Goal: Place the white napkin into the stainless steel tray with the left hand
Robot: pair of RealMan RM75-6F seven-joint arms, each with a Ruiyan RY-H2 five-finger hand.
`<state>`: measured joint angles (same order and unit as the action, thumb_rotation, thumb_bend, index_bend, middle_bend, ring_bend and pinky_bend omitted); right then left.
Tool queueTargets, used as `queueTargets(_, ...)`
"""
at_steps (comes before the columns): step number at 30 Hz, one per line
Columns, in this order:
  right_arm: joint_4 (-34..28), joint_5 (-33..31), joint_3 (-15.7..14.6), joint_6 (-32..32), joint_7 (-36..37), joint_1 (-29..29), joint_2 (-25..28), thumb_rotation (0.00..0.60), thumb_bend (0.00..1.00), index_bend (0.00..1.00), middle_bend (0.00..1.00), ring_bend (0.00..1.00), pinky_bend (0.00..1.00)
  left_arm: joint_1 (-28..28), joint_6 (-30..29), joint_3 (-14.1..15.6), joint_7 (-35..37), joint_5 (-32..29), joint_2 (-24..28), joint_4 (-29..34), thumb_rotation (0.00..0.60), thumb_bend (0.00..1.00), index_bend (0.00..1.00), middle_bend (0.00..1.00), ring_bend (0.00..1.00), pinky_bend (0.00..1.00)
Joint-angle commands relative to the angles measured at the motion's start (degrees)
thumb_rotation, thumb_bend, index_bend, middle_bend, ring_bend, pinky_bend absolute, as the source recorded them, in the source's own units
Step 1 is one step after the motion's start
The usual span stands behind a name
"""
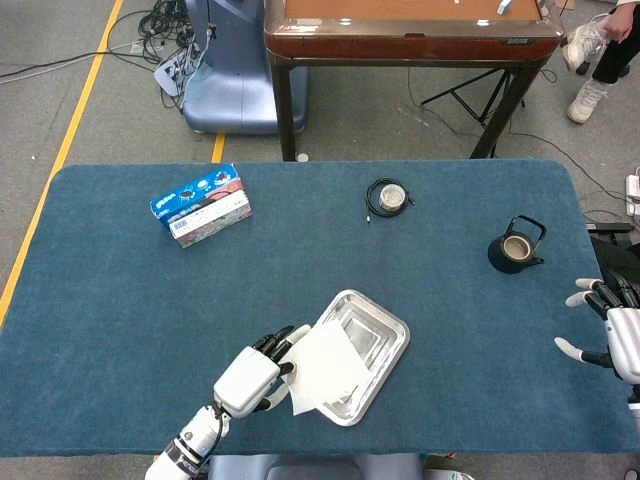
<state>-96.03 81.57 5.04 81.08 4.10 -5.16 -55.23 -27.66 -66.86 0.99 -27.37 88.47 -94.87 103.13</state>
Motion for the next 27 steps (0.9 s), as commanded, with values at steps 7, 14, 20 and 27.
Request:
queueTargets(7, -0.01, 0.03, -0.08, -0.37, 0.33, -0.11, 0.03, 0.600, 0.04, 0.42, 0.26, 0.09, 0.12, -3.47, 4.83, 0.72, 4.58, 2.88, 1.23, -1.45, 0.600, 0.55, 0.71, 0.05, 0.00, 0.18)
queueTargets(14, 0.22, -0.07, -0.04, -0.49, 0.46, -0.16, 0.11, 0.600, 0.04, 0.42, 0.26, 0.09, 0.12, -4.74, 5.75, 0.42, 6.84, 3.82, 1.24, -3.19, 0.600, 0.55, 0.71, 0.05, 0.00, 0.17)
queueTargets(20, 0.21, -0.20, 0.00, -0.59, 0.52, -0.18, 0.15, 0.600, 0.04, 0.42, 0.26, 0.09, 0.12, -5.23, 6.02, 0.39, 7.85, 3.99, 1.48, -3.54, 0.600, 0.55, 0.71, 0.05, 0.00, 0.17)
queueTargets(27, 0.13, -0.25, 0.05, -0.48, 0.70, -0.10, 0.28, 0.600, 0.04, 0.42, 0.26, 0.09, 0.12, -5.09, 5.79, 0.14, 6.97, 3.07, 1.30, -2.81, 0.600, 0.55, 0.64, 0.05, 0.00, 0.17)
